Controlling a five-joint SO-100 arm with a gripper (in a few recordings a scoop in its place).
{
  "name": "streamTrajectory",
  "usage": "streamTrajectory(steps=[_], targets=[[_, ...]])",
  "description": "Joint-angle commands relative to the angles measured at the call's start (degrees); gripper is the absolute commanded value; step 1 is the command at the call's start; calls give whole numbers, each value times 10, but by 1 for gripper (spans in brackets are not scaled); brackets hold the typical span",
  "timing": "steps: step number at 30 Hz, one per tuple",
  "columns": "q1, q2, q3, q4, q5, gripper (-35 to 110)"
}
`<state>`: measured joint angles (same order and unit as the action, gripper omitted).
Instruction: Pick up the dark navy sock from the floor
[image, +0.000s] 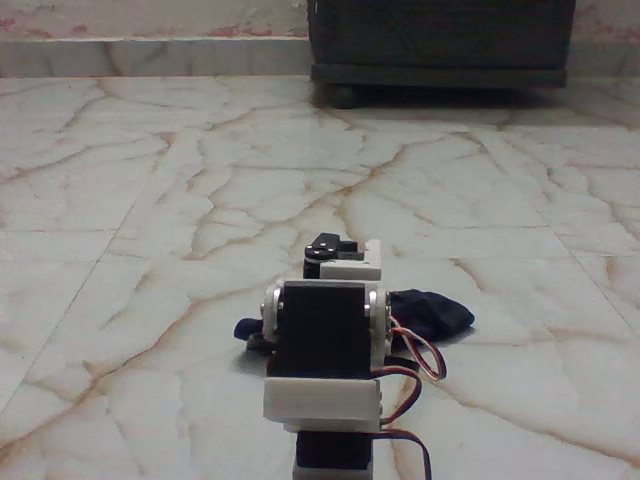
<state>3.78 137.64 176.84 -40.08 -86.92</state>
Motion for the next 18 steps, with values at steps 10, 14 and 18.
streamTrajectory(steps=[10,14,18], targets=[[25,-22,-23,31,-75,0],[25,-102,-91,33,-48,0],[29,-156,-162,49,94,0]])
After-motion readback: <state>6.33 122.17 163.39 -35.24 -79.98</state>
